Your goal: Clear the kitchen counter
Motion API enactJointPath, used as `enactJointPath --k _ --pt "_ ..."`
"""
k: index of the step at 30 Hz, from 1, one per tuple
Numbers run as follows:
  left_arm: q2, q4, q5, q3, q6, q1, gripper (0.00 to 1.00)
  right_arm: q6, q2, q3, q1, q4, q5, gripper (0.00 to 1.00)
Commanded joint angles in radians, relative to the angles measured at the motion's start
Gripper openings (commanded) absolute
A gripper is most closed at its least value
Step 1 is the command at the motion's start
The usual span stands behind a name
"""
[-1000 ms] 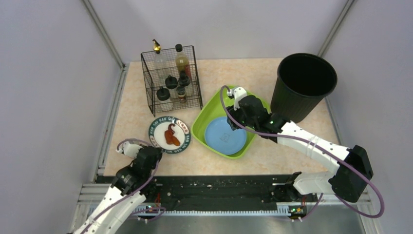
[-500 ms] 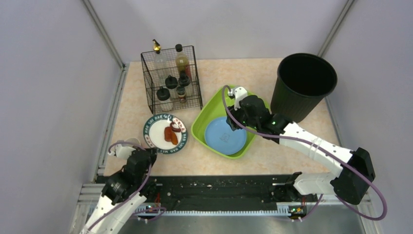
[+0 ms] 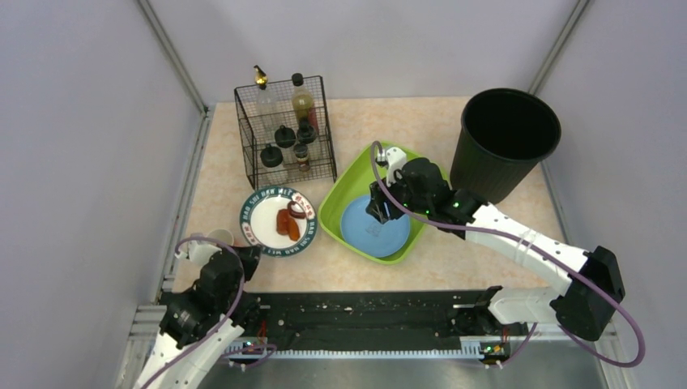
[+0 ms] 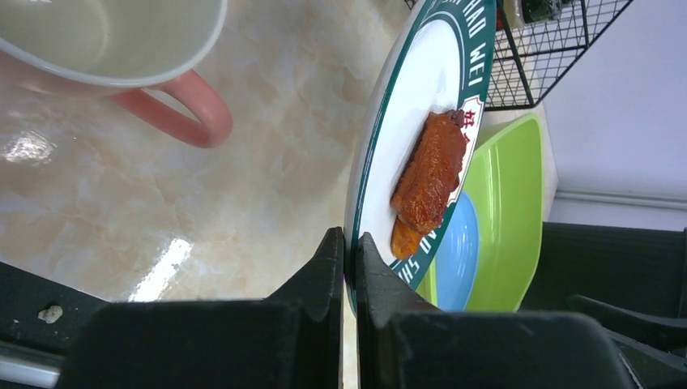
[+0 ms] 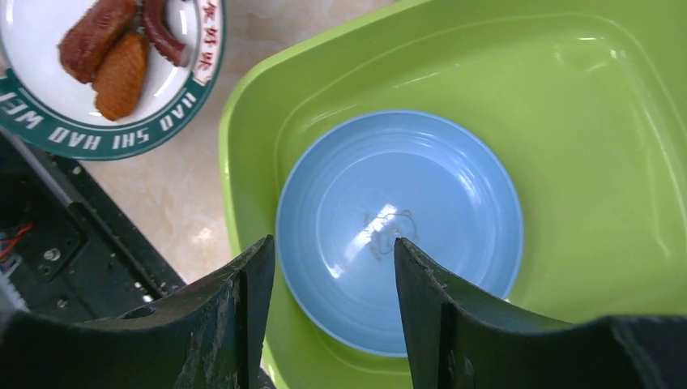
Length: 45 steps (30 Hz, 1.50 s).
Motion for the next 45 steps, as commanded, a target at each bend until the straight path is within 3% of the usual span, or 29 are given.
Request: enactJointPath --k 1,11,30,45 --pt "-0.006 0.143 0.043 0.069 -0.006 -0.004 0.0 0.067 -0.032 0.05 0.014 0.082 -0.131 0.56" --pt "0.074 0.296 0.166 0.055 0.016 -0.004 0.0 0.233 -0.007 -0.018 0.015 0.269 -0.269 0.58" --pt "0.129 0.489 0.318 -0.032 -0.004 -0.005 0.0 0.473 0.07 -0.219 0.014 0.587 -0.27 0.58" --pt "0.127 0.519 0.337 -0.042 -0.008 -0.003 0.0 0.542 0.142 -0.253 0.015 0.711 -0.299 0.37"
